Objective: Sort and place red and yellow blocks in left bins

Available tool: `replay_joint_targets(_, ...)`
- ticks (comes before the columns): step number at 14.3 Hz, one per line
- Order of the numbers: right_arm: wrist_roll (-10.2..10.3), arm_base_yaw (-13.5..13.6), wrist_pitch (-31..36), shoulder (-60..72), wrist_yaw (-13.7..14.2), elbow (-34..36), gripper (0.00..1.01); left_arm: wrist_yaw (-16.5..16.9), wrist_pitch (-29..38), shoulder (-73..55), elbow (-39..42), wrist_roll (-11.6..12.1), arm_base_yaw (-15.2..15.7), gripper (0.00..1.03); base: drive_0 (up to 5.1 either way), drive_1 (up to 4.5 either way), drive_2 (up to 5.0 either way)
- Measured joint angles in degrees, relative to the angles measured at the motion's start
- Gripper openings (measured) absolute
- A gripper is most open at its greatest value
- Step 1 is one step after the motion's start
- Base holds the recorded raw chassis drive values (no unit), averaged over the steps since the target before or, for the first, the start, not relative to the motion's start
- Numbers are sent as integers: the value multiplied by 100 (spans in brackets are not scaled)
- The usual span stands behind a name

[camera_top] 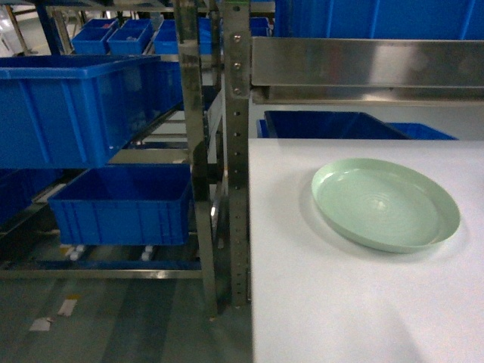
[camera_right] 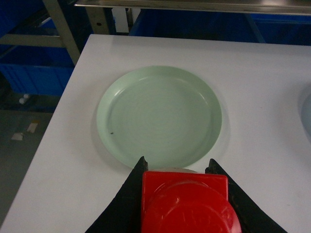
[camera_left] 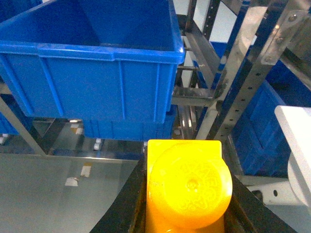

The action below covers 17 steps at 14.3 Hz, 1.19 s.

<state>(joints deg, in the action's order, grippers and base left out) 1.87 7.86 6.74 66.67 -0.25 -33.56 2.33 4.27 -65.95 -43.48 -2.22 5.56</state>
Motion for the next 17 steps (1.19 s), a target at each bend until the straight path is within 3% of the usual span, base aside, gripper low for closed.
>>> replay_joint_targets(17, 0, 0, -13, 4, -20, -17, 27, -13, 4, -4, 0, 0, 13, 27, -497, 247, 247)
